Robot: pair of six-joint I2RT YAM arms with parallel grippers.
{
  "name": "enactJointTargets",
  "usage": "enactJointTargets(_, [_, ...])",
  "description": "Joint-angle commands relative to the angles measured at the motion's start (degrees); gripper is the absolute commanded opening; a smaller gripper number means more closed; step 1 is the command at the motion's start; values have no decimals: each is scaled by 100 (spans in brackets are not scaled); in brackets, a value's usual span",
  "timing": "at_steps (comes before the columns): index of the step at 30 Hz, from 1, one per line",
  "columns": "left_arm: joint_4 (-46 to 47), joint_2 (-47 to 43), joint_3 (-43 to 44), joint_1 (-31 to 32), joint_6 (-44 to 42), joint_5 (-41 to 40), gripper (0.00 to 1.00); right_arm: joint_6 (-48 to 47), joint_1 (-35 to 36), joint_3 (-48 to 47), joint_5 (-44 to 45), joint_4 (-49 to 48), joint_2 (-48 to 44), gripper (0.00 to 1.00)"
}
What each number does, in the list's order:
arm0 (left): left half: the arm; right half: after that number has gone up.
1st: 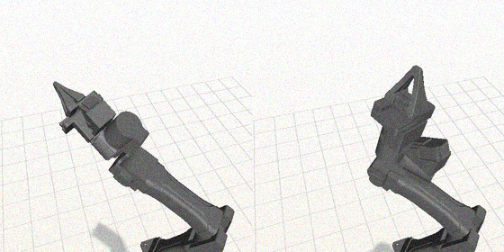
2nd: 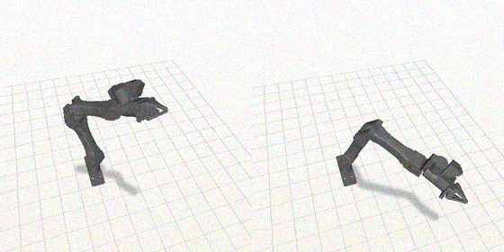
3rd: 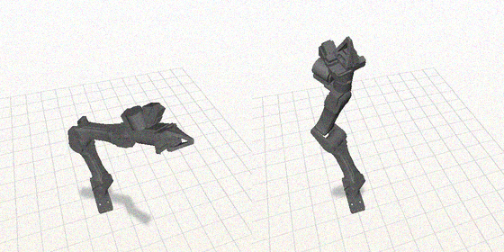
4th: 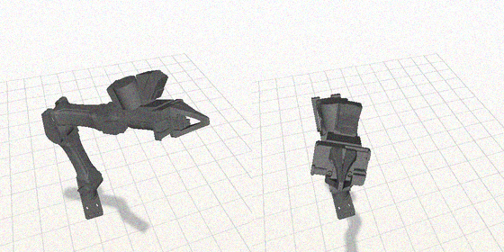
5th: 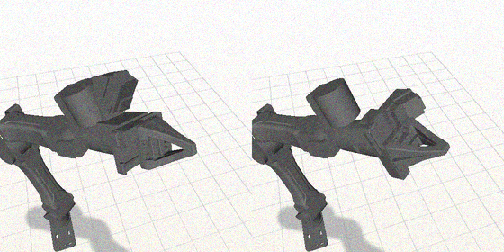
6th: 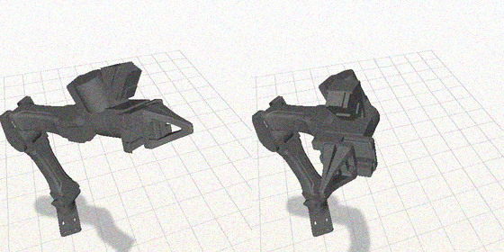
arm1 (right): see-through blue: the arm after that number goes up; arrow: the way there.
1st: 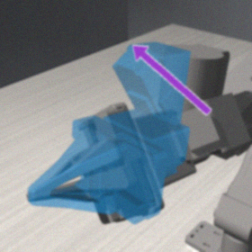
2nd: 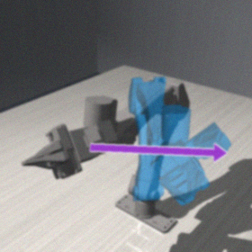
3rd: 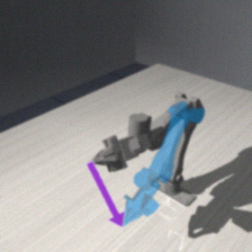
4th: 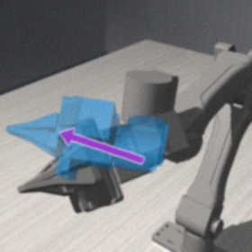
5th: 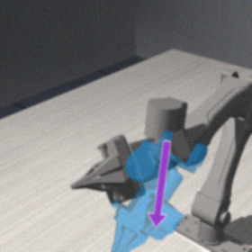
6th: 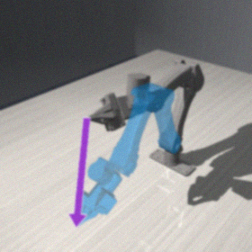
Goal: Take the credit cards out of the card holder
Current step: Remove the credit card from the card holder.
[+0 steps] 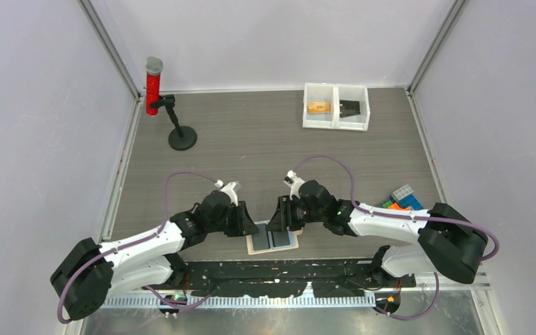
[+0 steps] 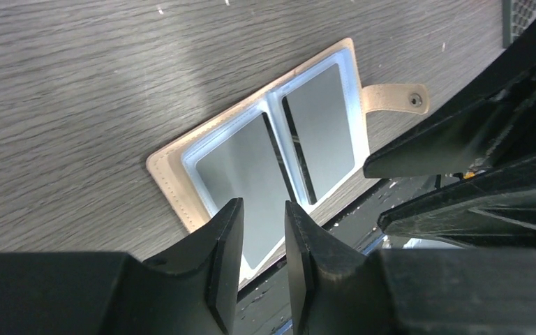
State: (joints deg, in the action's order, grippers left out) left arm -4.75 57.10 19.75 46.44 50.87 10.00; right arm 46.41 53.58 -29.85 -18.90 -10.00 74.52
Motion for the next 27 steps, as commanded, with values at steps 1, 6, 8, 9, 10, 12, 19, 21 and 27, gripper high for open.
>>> enactJointTargets(1, [707,-81,-168,-9,56,174,29,-54,85,-77,279,-88,17,44])
enactJointTargets(6, [811,-116,-309,-12,-10,227,23,101,165,-125,368,-60,122,42])
enactJointTargets(8, [1044,-140,-444,-11,41,228,21,135,225,-164,424,-63,149,42])
enactJointTargets(9, [1110,-139,-505,-7,52,238,21,112,272,-209,436,-37,183,42])
enactJointTargets(10, [1119,-124,-522,-11,51,244,20,100,291,-234,471,40,206,42])
enactJointTargets(12, [1092,-76,-494,-12,40,299,20,94,315,-303,516,123,286,41])
enactJointTargets(19, [1171,463,-496,-7,72,274,14,127,365,-367,509,-47,642,37])
enactJointTargets(21, [1218,511,-536,1,85,351,14,109,386,-417,490,-55,764,36])
enactJointTargets(27, [496,132,-465,34,-33,51,14,27,399,-530,574,74,969,35])
